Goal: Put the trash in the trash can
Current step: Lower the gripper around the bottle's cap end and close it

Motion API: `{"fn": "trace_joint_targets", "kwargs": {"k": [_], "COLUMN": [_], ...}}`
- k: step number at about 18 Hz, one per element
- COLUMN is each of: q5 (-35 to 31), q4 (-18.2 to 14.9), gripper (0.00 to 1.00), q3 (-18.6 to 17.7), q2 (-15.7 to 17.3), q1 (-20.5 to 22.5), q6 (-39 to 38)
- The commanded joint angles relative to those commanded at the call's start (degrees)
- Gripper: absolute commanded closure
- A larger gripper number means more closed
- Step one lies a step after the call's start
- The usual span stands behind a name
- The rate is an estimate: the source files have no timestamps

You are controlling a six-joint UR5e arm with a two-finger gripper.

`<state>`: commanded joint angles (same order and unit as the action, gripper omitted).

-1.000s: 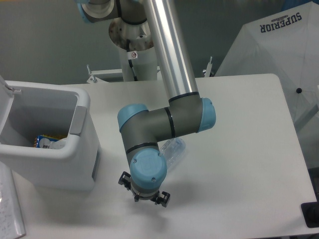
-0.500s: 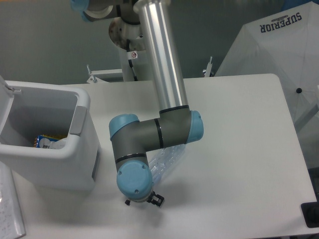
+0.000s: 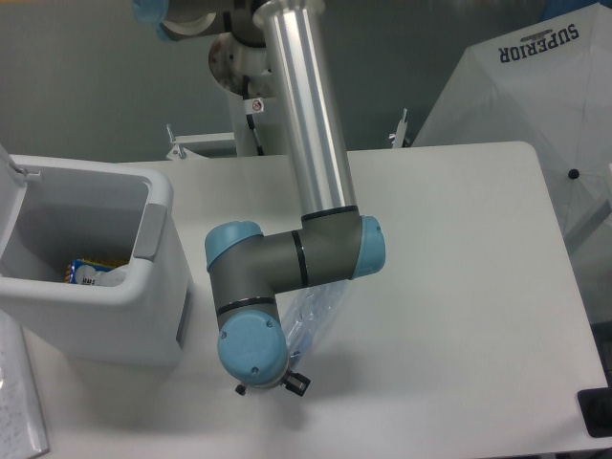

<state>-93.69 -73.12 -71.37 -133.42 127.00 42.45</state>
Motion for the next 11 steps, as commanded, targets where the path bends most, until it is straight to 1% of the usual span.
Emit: {"fn": "trace_joint_targets", "kwargs": {"k": [4,8,11], "q5": [0.79,1.4,5.17], "q4": [0.09,0.09,0.17], "gripper": [0.93,0.94,0.94], "q3": [0.79,1.49,1.84], "q2": [1.14,3.25,5.27], "q1": [0.0,1.05,2.63], "q6": [0.0,-0.18,-0.26]}}
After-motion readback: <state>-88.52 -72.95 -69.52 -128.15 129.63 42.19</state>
